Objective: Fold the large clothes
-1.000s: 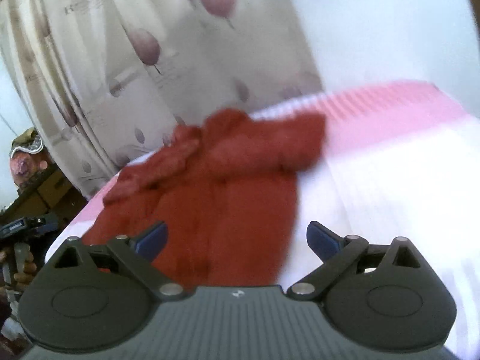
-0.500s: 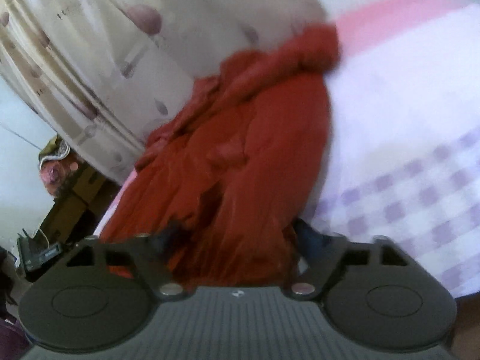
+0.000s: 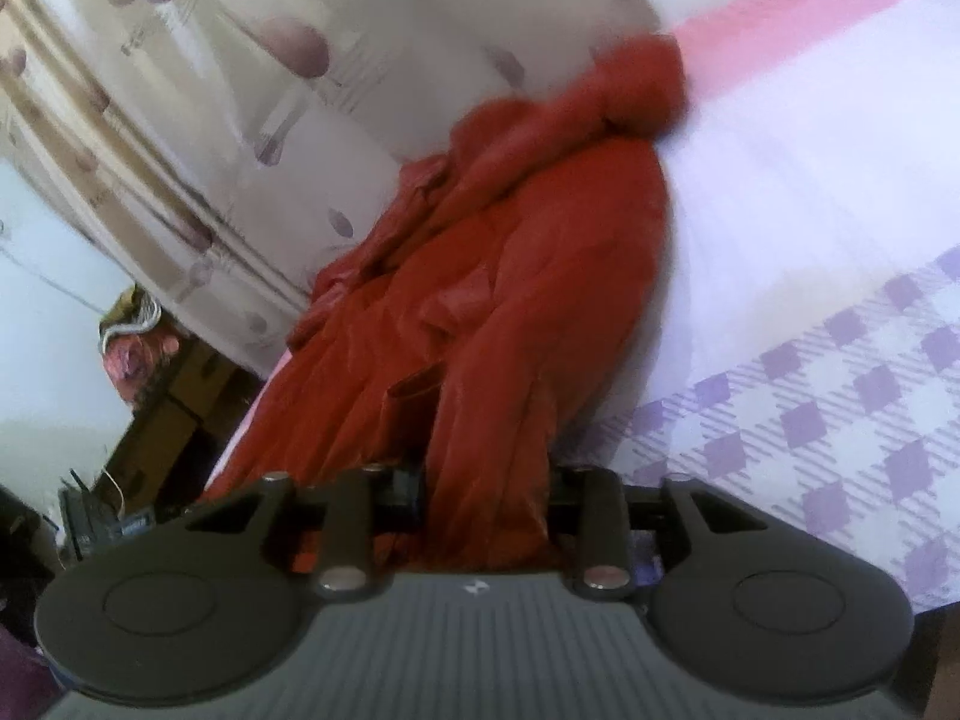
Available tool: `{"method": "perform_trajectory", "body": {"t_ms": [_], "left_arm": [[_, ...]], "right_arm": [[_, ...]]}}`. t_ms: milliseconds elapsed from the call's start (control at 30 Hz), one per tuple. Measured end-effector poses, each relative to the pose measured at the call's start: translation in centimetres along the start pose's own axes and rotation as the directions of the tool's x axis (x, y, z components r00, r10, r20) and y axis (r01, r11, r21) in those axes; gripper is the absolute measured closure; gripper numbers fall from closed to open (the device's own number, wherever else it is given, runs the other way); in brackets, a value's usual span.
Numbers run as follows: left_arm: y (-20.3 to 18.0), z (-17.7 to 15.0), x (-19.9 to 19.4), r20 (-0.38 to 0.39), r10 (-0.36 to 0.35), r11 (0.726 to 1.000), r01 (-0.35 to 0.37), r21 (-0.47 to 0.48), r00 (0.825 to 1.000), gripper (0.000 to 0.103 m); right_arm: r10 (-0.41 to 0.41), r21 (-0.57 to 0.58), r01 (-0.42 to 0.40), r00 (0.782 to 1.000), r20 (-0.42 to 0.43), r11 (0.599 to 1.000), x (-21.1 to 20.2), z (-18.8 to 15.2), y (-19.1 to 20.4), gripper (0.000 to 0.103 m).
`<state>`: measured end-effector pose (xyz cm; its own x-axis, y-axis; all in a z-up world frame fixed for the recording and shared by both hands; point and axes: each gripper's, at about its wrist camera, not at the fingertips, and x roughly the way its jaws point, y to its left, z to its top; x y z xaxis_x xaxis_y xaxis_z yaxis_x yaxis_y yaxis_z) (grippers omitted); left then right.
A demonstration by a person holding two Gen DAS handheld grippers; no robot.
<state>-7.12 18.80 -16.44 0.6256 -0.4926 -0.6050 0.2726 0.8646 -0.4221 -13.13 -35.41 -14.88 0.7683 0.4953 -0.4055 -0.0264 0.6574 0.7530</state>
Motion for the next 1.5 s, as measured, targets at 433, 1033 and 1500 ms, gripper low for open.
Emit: {"method": "perform_trajectory", "body": {"t_ms": [433,1033,1500], "left_arm": [[-5.1,0.1,0.3,0.021,0.166,0.940,-0.165,0.298,0.986,0.071],[-4.8,-0.2,1.4,0.027,0.198,0.933,-0.197,0.300,0.980,0.047],[-3.0,0.6,-1.4,0.053,-0.002,0.989,-0.006,0.146,0.999,0.089]], "right_arm": [[-0.043,-0.095,0.044,0.999,0.011,0.995,1.4,-0.1,0.5,0.065],[0.037,-0.085,-0.035,0.999,0.015,0.996,1.2,-0.4,-0.3,0.045],[0.105,-0.079,-0.103,0.994,0.015,0.992,0.0,0.8,0.9,0.080]]}}
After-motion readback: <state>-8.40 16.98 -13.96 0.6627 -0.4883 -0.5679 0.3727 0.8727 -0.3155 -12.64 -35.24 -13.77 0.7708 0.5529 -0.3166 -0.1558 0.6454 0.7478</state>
